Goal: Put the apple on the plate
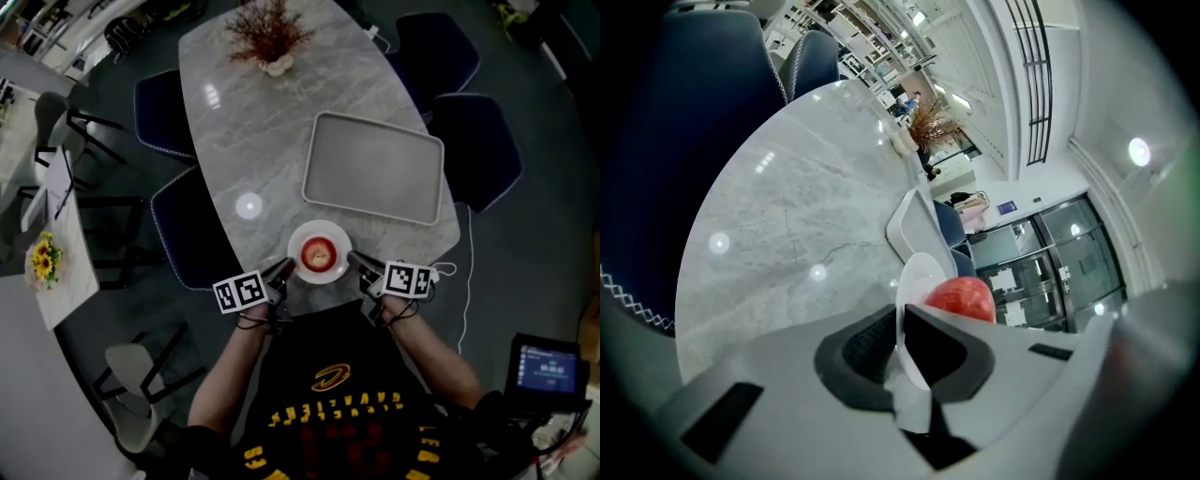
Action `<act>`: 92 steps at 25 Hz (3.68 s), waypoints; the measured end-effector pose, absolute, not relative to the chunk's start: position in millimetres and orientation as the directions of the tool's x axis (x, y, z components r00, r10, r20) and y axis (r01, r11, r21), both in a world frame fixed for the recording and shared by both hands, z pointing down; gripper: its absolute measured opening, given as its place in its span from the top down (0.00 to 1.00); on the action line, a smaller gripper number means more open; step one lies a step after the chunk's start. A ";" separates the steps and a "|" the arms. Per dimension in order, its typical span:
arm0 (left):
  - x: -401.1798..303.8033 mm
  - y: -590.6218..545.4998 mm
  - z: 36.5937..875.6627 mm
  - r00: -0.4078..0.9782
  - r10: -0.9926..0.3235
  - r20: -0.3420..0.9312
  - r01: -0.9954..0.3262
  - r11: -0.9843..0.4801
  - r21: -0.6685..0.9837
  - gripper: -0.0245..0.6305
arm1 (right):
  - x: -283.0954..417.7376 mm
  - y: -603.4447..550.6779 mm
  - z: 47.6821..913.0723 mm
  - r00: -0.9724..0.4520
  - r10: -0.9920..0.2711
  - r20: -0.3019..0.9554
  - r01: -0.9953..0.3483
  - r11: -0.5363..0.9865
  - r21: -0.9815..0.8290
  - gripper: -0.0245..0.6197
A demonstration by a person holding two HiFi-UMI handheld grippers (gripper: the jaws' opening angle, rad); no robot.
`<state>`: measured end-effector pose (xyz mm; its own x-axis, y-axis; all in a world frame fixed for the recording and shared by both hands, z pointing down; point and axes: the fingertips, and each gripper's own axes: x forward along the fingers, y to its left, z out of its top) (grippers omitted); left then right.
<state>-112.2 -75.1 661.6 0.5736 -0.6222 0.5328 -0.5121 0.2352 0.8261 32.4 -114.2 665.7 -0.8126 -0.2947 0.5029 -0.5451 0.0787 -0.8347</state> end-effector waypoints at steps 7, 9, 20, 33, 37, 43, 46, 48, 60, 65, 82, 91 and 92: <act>-104.3 -91.0 614.8 0.671 -0.622 0.404 -0.430 0.118 0.895 0.92 | 45.5 -118.2 619.7 -0.798 -0.432 0.419 -0.458 -0.017 -0.889 0.92; -102.2 -95.7 601.3 0.693 -0.624 0.362 -0.402 0.083 0.912 0.92 | 53.8 -118.1 610.7 -0.771 -0.467 0.433 -0.466 -0.049 -0.883 0.92; -73.8 -153.8 549.2 0.793 -0.570 0.216 -0.308 -0.067 0.949 0.93 | 92.2 -153.8 554.8 -0.710 -0.622 0.329 -0.434 0.018 -0.901 0.92; -22.3 -256.5 546.3 0.802 -0.549 0.236 -0.333 -0.083 0.939 0.93 | 142.6 -254.4 554.7 -0.710 -0.642 0.289 -0.387 0.013 -0.922 0.92; -8.6 -289.0 557.4 0.796 -0.547 0.260 -0.346 -0.059 0.936 0.93 | 155.3 -290.3 567.9 -0.716 -0.634 0.291 -0.377 0.001 -0.926 0.92; 4.6 -372.7 599.2 0.777 -0.550 0.307 -0.381 -0.022 0.924 0.93 | 166.6 -376.5 615.2 -0.739 -0.603 0.301 -0.354 -0.033 -0.935 0.92; 2.1 -366.5 609.7 0.773 -0.544 0.327 -0.391 -0.003 0.920 0.93 | 164.0 -370.1 626.6 -0.736 -0.592 0.329 -0.368 -0.059 -0.928 0.92; 0.7 -362.1 616.7 0.770 -0.540 0.341 -0.399 0.011 0.917 0.93 | 162.4 -365.8 633.5 -0.734 -0.582 0.349 -0.380 -0.074 -0.922 0.92; 0.3 -355.2 650.9 0.783 -0.473 0.404 -0.434 0.049 0.899 0.93 | 156.7 -358.2 661.3 -0.728 -0.560 0.396 -0.397 -0.128 -0.909 0.92; 1.0 -353.6 660.4 0.786 -0.437 0.437 -0.463 0.052 0.885 0.93 | 157.1 -347.5 669.2 -0.701 -0.530 0.477 -0.464 -0.170 -0.870 0.92; 1.0 -353.3 690.4 0.736 -0.350 0.579 -0.591 0.086 0.802 0.93 | 151.9 -347.7 694.8 -0.702 -0.441 0.559 -0.569 -0.125 -0.813 0.92; -4.4 -348.5 693.2 0.703 -0.323 0.634 -0.654 0.058 0.754 0.93 | 144.9 -342.6 696.6 -0.671 -0.420 0.611 -0.637 -0.095 -0.765 0.92; -4.6 -349.0 693.7 0.697 -0.322 0.641 -0.662 0.056 0.747 0.93 | 145.3 -343.4 696.4 -0.663 -0.419 0.621 -0.653 -0.082 -0.753 0.92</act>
